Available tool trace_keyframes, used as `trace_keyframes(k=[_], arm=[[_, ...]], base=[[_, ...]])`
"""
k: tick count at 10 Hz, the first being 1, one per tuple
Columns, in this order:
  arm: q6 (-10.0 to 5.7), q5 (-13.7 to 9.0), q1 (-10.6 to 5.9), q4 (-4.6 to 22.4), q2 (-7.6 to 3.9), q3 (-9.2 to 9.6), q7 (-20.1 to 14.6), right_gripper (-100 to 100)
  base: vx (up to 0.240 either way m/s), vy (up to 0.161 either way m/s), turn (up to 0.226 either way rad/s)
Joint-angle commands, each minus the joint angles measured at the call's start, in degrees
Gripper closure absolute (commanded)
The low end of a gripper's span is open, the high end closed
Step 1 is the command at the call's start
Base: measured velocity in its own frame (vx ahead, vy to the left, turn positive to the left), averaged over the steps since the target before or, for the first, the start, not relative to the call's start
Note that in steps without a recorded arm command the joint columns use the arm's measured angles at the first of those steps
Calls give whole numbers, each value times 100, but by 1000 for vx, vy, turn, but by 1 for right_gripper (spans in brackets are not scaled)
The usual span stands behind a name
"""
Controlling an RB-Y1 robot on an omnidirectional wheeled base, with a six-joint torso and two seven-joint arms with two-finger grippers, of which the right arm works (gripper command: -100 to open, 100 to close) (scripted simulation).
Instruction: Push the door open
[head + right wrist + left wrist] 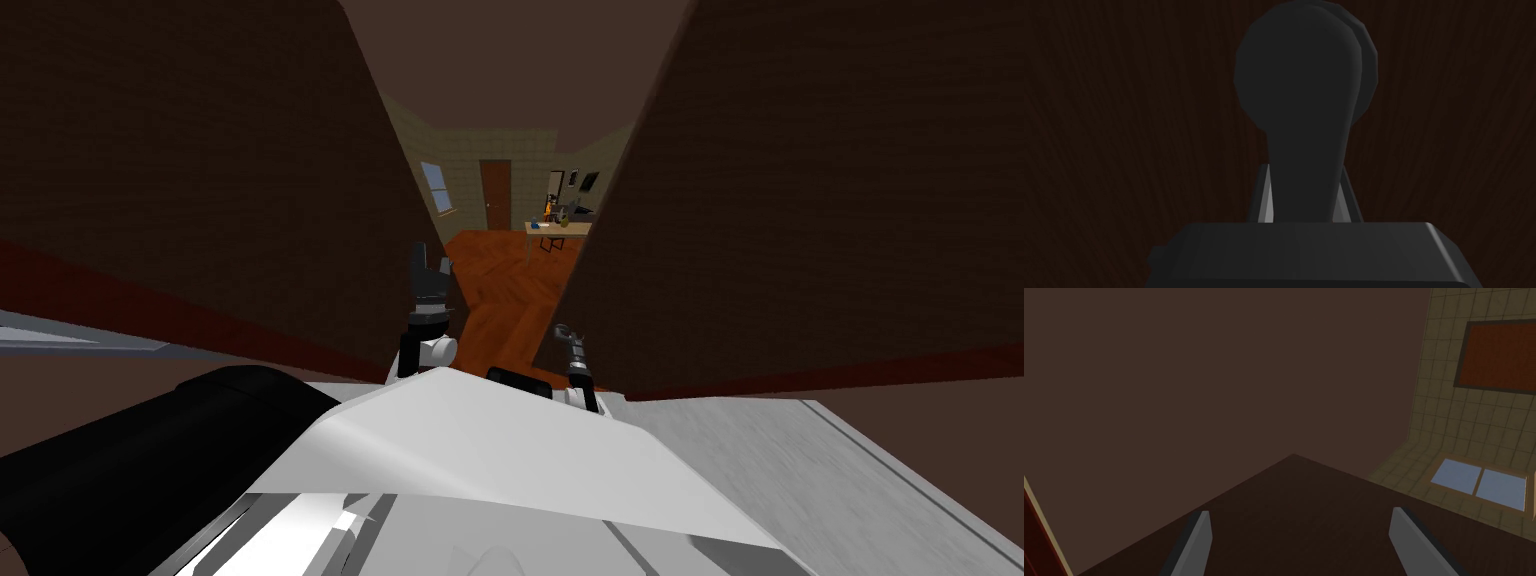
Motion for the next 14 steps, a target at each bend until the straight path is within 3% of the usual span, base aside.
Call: trace_keyframes(k=[1,7,14], arm=[[-75,-61,-28,32,-33,-179,58,100],[-81,-238,-132,161,53,-632,190,100],[-86,-402,-228,281,286,-1053,314,100]], base=[[156,107,-49],[186,95,-80],[178,84,-72]])
